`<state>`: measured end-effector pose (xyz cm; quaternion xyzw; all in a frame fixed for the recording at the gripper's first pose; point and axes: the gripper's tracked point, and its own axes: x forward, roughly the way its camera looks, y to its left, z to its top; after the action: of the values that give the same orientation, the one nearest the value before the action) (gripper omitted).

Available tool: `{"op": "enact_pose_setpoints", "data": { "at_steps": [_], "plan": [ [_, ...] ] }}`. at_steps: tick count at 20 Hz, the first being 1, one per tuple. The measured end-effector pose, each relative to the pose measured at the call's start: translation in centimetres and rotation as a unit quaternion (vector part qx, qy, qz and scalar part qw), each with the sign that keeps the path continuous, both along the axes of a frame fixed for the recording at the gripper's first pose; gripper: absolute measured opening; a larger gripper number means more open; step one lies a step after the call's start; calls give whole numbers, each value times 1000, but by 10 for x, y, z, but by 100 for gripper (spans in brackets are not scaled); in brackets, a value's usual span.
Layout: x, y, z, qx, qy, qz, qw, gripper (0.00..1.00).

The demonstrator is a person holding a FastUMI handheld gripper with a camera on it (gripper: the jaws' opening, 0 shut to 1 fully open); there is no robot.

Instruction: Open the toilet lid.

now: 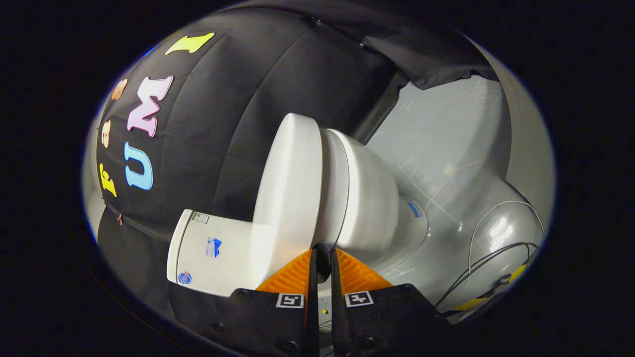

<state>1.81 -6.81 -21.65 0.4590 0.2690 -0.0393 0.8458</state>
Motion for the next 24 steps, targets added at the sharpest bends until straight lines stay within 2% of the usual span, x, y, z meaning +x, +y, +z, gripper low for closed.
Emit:
{"op": "enact_pose_setpoints", "data": {
  "at_steps": [3,4,5,9,13,24],
  "plan": [
    [-1,0,-4,-1,5,3,1000,15],
    [-24,7,11,22,4,-12,1000,15],
    [7,0,1,30,4,-8,999,5],
    [2,3,6,22,-1,-4,1000,6],
    [-1,7,7,-23,7,1,1000,5],
    [0,31,57,-75,5,-5,997,5]
  ]
}}
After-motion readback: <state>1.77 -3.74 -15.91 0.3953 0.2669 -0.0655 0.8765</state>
